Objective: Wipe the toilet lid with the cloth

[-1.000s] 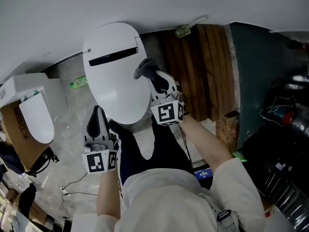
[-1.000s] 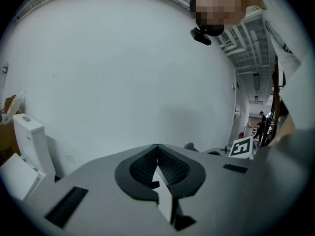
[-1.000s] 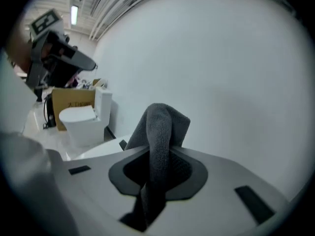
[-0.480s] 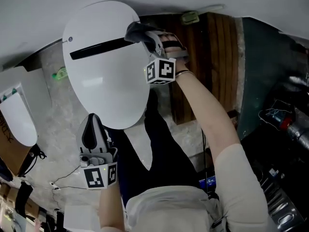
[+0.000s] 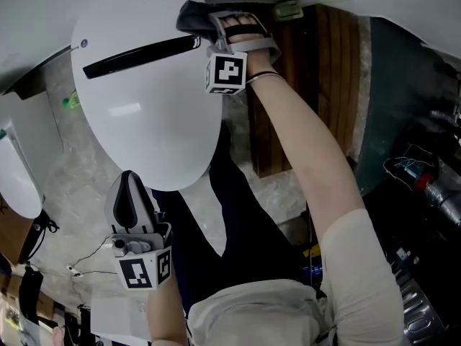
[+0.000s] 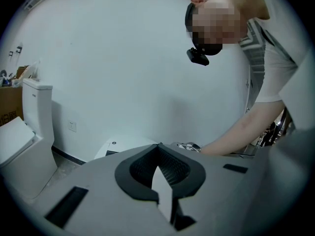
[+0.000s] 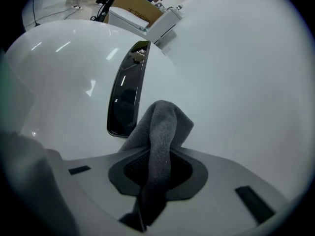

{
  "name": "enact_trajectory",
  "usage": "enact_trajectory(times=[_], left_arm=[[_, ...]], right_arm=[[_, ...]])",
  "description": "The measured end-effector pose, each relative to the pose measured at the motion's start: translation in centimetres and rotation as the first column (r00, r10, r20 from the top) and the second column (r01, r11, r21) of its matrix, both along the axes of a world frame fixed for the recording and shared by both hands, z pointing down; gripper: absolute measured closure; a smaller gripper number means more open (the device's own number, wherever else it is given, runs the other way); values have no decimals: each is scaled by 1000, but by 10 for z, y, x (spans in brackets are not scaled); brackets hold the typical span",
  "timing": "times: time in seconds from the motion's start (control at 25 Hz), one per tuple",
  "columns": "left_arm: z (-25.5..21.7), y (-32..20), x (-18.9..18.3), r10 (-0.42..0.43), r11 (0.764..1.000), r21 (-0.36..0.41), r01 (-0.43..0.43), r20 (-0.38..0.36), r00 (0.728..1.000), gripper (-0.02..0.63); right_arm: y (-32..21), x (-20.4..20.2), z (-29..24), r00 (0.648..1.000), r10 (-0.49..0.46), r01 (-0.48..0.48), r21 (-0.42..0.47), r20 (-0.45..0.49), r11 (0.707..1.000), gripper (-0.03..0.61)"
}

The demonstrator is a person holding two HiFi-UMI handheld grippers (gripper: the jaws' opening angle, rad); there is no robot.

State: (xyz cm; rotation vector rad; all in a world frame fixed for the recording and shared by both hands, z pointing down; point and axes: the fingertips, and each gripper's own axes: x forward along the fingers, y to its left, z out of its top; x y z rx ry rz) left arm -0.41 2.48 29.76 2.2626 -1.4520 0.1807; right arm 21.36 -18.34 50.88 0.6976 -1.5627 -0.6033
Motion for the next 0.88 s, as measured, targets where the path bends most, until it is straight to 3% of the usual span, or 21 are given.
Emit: enact_trajectory(times=[0.16,0.32,0.64,0.88], left_arm=[[7,1,-1,-7,1000,-4,7,-11,1000,598],[9,5,-1,0,1000,1,0,-16,1000,598],[4,19,-4,15,1000,17,-15,-9,1000,598],[0,34,-5,29,999,22,-29,-11,1000,598]], right_arm=[[2,-1,5,998,64,-64,39,-14,997,514],[13,0,8,997,76,-76,13,-8,997,514],[79,-6,21,995,-52,47,-47,-91,998,514],[137,-27,28,996,-81,77,-90,-42,993,514]])
